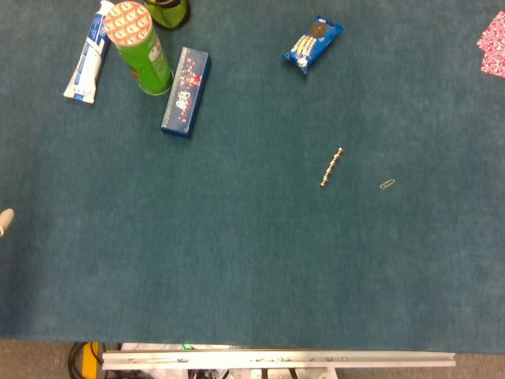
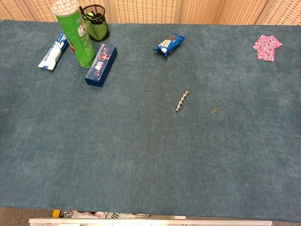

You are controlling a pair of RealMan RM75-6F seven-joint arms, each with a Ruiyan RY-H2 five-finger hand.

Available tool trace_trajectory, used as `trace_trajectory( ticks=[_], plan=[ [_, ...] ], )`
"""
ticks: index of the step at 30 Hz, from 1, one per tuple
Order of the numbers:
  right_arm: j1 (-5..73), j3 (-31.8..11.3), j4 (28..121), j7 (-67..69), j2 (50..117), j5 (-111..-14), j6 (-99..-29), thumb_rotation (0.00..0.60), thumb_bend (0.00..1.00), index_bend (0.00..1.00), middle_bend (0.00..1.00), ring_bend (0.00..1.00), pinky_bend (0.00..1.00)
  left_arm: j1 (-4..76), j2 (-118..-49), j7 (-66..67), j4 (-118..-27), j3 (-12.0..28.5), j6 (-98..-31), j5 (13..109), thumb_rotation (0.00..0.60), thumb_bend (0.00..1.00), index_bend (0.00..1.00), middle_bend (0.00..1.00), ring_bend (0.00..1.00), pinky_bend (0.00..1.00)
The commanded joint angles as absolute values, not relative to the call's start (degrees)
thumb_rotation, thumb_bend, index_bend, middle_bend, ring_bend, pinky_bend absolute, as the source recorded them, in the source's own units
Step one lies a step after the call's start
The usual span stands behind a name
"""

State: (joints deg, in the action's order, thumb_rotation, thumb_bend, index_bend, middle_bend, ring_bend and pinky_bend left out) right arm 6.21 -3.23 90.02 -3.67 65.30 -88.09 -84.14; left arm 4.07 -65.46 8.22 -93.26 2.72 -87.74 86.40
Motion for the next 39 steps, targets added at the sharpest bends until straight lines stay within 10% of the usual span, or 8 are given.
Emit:
trace_trajectory(
  ticks=[1,22,31,39],
  plan=[
    [6.2,-3.2,90.1,-3.6,65.2,-88.2,-84.2,0.6,0.26,0.47,0.53,0.52,0.7,4.1,-65.5,8.3,-93.3,2.7,-87.5,86.2,0.6,0.14,0.04,0.04,0.05,0.07],
    [8.3,-2.8,93.5,-4.0,62.9,-91.2,-82.4,0.6,0.26,0.47,0.56,0.54,0.7,4.3,-65.0,7.9,-93.5,2.0,-85.7,85.6,0.6,0.14,0.04,0.04,0.05,0.07],
    [16.0,-2.9,98.2,-9.8,61.3,-95.4,-72.5,0.6,0.26,0.47,0.81,0.86,0.98,4.9,-65.1,8.0,-93.4,2.0,-84.6,85.4,0.6,0.14,0.04,0.04,0.05,0.07],
    [25.2,-4.7,98.8,-17.8,66.6,-92.6,-58.8,0.6,0.26,0.47,0.95,1.0,1.0,5.2,-65.4,7.9,-93.1,1.7,-83.9,85.5,0.6,0.14,0.04,0.05,0.05,0.07]
  ],
)
